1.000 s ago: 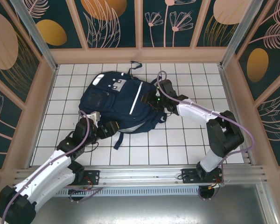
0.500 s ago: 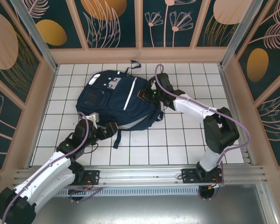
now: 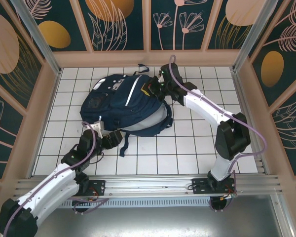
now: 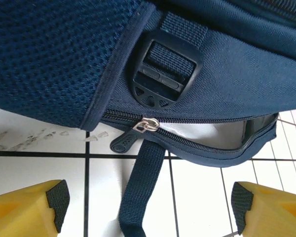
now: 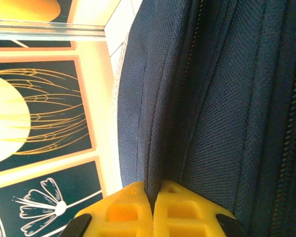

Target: Pack the student bag

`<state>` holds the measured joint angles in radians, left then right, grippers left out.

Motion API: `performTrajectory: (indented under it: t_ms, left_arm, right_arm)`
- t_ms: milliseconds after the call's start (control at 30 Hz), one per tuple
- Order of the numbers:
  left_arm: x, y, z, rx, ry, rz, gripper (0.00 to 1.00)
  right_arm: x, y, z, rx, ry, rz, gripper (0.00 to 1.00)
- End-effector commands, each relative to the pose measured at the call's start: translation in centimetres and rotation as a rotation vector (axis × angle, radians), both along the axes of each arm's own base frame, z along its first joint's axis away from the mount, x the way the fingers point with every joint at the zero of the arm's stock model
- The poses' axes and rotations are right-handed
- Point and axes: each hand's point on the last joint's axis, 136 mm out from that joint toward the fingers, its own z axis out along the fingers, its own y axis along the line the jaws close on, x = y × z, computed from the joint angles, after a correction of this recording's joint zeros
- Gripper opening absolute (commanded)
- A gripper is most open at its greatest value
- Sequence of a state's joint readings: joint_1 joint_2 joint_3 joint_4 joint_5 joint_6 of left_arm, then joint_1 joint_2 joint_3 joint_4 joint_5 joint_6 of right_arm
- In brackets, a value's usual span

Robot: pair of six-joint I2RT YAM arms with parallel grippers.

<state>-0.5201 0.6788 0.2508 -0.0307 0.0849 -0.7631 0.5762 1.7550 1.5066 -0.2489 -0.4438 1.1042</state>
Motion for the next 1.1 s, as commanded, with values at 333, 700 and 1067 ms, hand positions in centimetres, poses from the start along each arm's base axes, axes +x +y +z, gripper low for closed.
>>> performTrajectory:
  t_ms: [333, 700, 1067]
  left_arm:
    - [1.4, -2.7, 0.8, -0.080, -0.145, -0.105, 0.86]
    - [2.2, -2.9, -1.9, -0.100, -0.089, -0.094, 0.86]
    - [4.6, -3.2, 0.4, -0.014, -0.261, -0.124, 0.59]
  right_arm:
    - [1.3, 0.6, 8.1, 0.157, -0.059, -0.003, 0.00]
    - [0.9, 0.5, 9.1, 0.178, -0.066, 0.002, 0.00]
    - [0.5, 0.7, 9.2, 0.202, -0.068, 0.024, 0.00]
